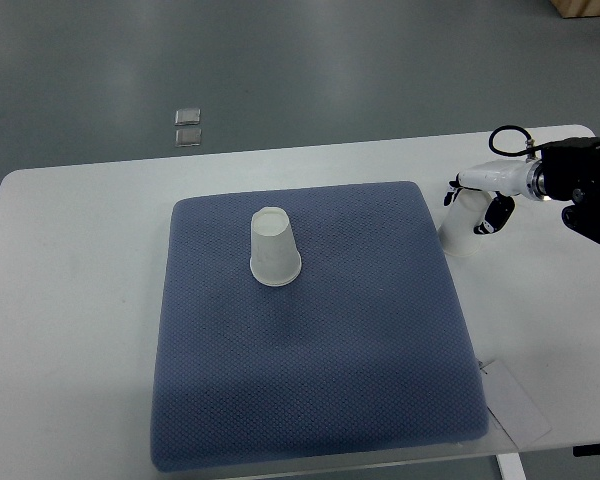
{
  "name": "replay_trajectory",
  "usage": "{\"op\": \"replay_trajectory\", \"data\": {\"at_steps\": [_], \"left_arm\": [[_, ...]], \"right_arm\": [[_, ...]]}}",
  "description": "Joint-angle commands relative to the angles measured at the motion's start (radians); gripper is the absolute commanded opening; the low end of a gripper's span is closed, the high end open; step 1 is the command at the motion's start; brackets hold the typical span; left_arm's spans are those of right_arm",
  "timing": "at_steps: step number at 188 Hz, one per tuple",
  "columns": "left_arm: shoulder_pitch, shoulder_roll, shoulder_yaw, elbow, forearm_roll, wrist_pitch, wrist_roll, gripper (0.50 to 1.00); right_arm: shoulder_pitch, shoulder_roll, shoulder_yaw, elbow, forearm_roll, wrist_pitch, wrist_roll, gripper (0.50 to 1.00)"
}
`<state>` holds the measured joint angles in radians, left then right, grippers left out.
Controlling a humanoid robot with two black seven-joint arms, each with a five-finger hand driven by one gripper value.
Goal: Stack paper cups
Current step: 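Close the right hand fingers around the white cup and lift it, then carry the held cup over the upside-down cup on the pad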
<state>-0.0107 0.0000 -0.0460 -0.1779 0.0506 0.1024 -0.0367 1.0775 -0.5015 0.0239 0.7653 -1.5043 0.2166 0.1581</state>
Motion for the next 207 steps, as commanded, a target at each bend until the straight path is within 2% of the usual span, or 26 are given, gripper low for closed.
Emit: {"op": "replay_trajectory", "data": {"at_steps": [1, 18, 36, 77, 129, 156, 179, 207], "left_arm": [[0.0, 0.0, 0.0, 0.0, 0.0, 0.0, 0.0, 1.0], [0.0, 0.0, 0.0, 0.0, 0.0, 0.0, 0.0, 1.0], [0.002, 0.0, 0.0, 0.0, 0.0, -0.001, 0.0, 1.0], [0.0, 0.0, 0.0, 0.0, 0.0, 0.0, 0.0, 1.0], [0.0, 0.0, 0.0, 0.0, 0.0, 0.0, 0.0, 1.0], [0.0, 0.0, 0.0, 0.0, 0.0, 0.0, 0.0, 1.0], [0.0, 0.0, 0.0, 0.0, 0.0, -0.001, 0.0, 1.0], [0.0, 0.0, 0.0, 0.0, 0.0, 0.0, 0.0, 1.0]], "right_arm": [[0.002, 0.0, -0.01, -0.003, -0.001, 0.001, 0.0, 0.656], [0.004, -0.002, -0.01, -0.006, -0.001, -0.002, 0.001, 0.601], [0.009, -0.005, -0.006, -0.004, -0.001, -0.017, 0.001, 0.5], [0.09, -0.02, -0.001, 0.012, 0.006, -0.039, 0.001, 0.5], [0.292, -0.031, 0.005, 0.126, 0.016, 0.021, 0.004, 0.5], [0.375, -0.005, 0.005, 0.172, 0.018, 0.04, 0.001, 0.5], [0.44, 0.044, 0.005, 0.183, 0.019, 0.093, 0.001, 0.5], [0.469, 0.096, 0.005, 0.2, 0.019, 0.125, 0.003, 0.5]]}}
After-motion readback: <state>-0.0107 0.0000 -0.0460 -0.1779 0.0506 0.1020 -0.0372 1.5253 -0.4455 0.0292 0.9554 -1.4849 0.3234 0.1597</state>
